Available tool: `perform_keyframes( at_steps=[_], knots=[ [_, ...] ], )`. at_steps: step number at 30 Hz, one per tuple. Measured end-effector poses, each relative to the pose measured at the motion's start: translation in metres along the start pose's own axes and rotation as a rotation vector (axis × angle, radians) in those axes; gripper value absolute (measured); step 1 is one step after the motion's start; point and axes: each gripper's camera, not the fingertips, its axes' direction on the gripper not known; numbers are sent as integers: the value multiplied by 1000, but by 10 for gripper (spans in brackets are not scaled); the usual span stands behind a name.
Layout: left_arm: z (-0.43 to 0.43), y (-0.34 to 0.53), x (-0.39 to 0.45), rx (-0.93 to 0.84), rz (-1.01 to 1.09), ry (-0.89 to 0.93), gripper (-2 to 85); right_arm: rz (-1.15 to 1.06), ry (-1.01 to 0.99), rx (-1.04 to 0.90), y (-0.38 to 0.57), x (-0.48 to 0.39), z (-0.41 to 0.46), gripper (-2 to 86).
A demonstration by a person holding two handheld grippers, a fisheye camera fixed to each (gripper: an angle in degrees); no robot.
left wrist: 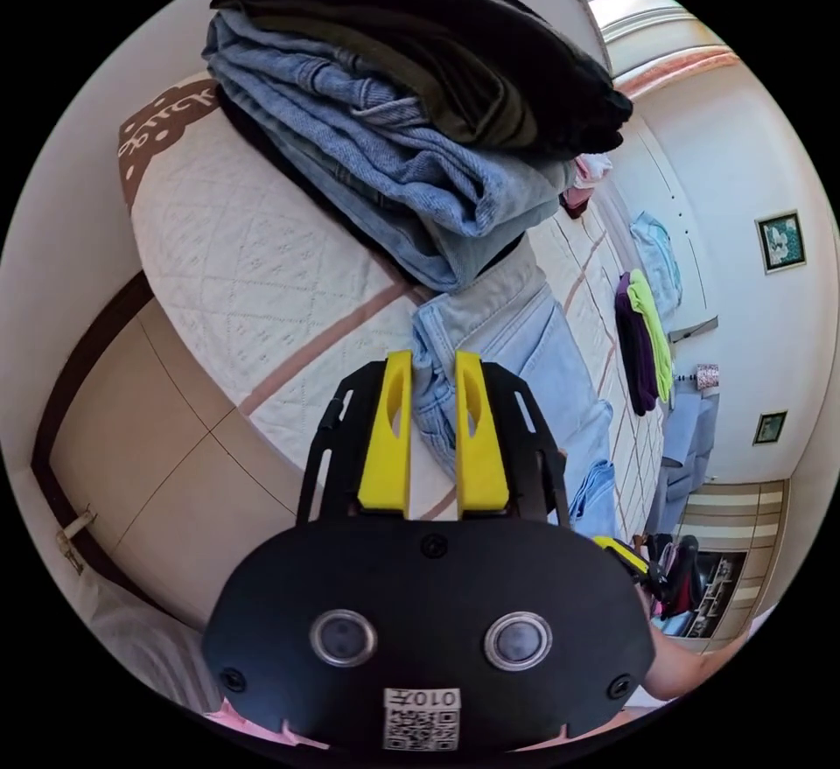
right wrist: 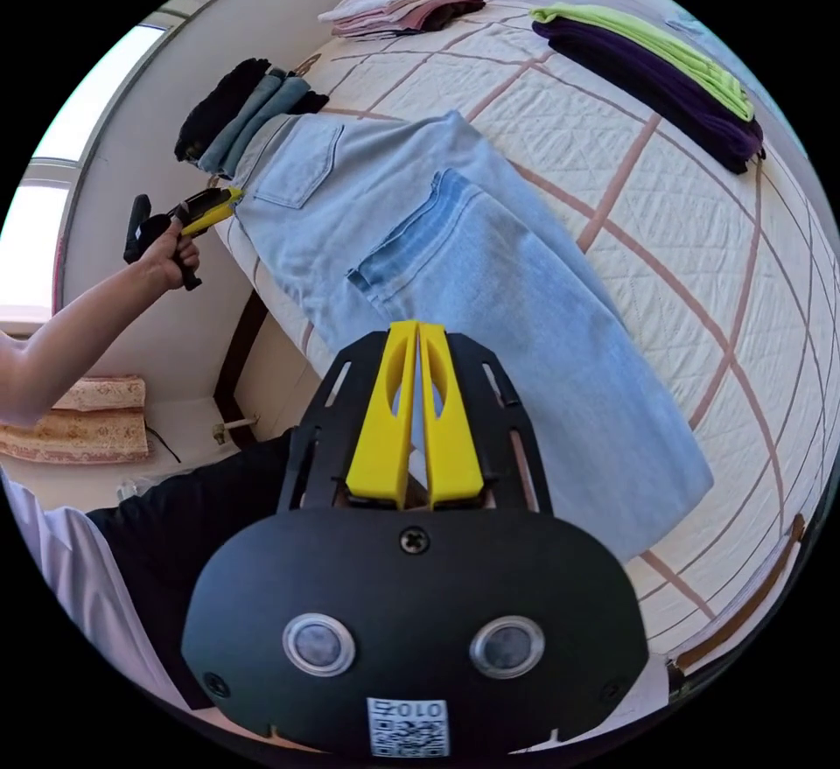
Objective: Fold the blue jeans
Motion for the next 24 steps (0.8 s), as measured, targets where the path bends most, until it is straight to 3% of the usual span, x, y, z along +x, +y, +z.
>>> perform_keyframes(
  at_steps=[4,7,9,14,16,20,24],
  knots=[
    [-29,32,43,99,51,77,65,32,-23,42,2,17,-22,25],
    [-53,60,115,146,220,92,62,54,-31,77,11,34,-47,25],
    [-65,85,179,129,410,76,62,76,-33,105,24,52,-71,26],
    [-68,256,393,24,1294,25,72,128,-101,218,60,100,-123,27],
    [-40,315,429,-91,1430,112,78,142,-162,271,75,121,-136,28],
    [70,414,451,-531,1509,124,93,296,-181,185,108,172,-135,32],
    [89,418,442,-539,1399,71,100,375,-211,163,136,190,-137,47]
  ],
)
